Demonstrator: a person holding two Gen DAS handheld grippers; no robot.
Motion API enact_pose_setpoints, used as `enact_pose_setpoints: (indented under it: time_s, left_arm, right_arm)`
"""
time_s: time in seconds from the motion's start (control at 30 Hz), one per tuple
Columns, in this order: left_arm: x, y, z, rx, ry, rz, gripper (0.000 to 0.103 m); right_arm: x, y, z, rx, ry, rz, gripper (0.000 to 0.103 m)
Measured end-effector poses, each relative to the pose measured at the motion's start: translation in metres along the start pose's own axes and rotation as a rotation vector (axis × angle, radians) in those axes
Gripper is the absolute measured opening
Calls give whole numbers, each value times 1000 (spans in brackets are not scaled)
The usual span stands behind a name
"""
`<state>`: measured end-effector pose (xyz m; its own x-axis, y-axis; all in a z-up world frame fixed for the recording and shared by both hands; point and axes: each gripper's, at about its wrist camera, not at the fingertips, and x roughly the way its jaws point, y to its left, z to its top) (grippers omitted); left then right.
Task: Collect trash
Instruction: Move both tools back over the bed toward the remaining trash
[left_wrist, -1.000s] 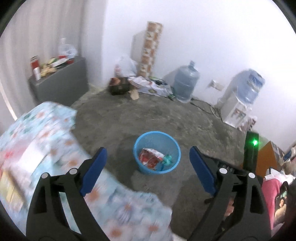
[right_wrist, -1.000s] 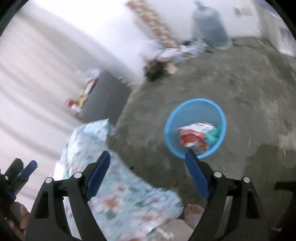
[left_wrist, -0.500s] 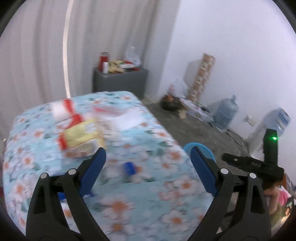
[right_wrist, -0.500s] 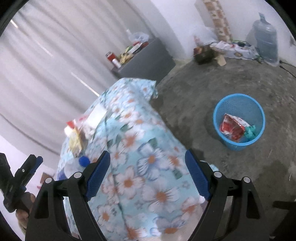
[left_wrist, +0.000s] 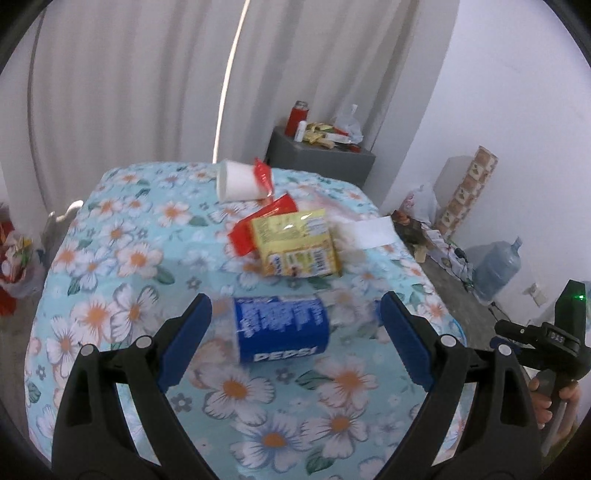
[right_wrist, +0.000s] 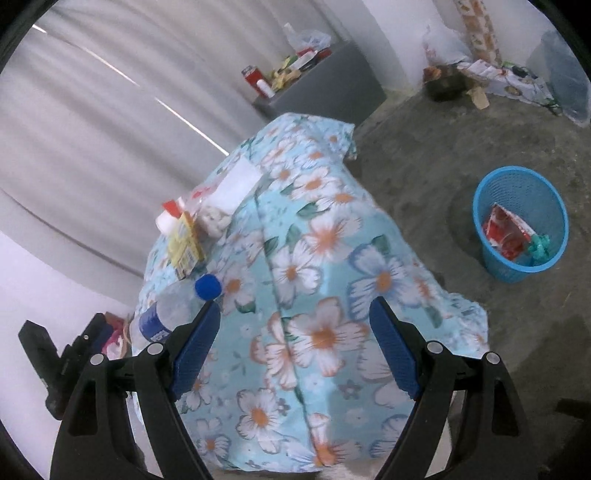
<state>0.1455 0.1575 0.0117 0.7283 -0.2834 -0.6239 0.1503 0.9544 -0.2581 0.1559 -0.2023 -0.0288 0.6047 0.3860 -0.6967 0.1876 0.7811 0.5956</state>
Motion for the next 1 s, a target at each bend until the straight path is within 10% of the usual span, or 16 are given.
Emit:
enact_pose_setpoints:
  time_s: [0.57,1.0]
  left_arm:
    - [23,28,-1,-67,-4,-31,88]
    - [67,75,84,-167,1,-154,88]
  right_arm:
    - [39,11,8,35,94,78,81]
    - [90,15,64,123,149,239,80]
